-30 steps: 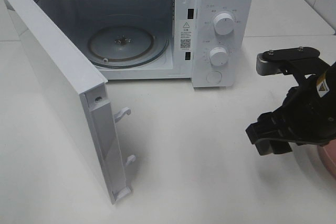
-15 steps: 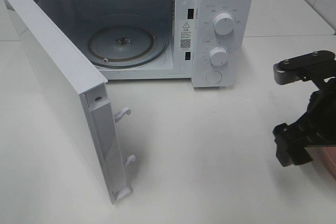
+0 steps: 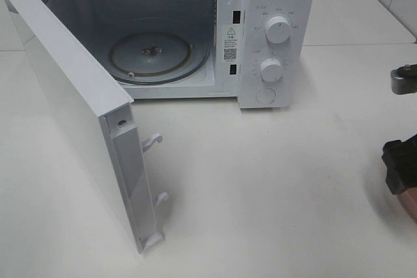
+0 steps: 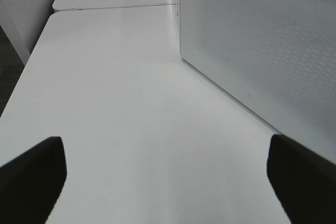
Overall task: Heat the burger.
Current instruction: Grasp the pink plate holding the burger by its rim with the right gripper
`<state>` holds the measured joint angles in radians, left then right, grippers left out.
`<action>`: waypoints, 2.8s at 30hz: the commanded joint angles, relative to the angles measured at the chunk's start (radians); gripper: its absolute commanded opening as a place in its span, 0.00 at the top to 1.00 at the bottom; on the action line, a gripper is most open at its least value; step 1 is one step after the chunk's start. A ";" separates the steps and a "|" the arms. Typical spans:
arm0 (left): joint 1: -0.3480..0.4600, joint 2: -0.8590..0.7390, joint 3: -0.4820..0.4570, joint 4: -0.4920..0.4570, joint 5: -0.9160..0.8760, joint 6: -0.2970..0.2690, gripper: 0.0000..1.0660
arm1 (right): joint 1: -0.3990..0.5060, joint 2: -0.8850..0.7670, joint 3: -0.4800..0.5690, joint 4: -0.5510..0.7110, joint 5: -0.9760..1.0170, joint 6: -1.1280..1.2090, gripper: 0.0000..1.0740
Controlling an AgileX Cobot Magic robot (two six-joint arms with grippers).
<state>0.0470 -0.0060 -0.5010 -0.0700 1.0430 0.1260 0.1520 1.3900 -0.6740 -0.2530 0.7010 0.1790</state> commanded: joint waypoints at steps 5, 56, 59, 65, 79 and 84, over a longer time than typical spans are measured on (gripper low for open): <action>-0.004 -0.022 0.003 -0.001 -0.002 0.000 0.10 | -0.034 0.034 -0.004 -0.007 -0.036 -0.013 0.14; -0.004 -0.022 0.003 -0.001 -0.002 0.000 0.10 | -0.034 0.371 -0.004 -0.149 -0.163 0.146 1.00; -0.004 -0.022 0.003 -0.001 -0.002 0.000 0.10 | -0.034 0.371 -0.004 -0.148 -0.159 0.132 1.00; -0.004 -0.022 0.003 -0.001 -0.002 0.000 0.10 | -0.032 0.371 -0.007 -0.146 -0.141 0.133 1.00; -0.004 -0.022 0.003 -0.001 -0.002 0.000 0.10 | 0.062 0.319 -0.016 -0.243 -0.018 0.225 1.00; -0.004 -0.022 0.003 -0.001 -0.002 0.000 0.10 | 0.081 0.274 -0.016 -0.276 0.026 0.238 1.00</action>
<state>0.0470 -0.0060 -0.5010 -0.0700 1.0430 0.1260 0.2220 1.6930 -0.6900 -0.4820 0.6810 0.3980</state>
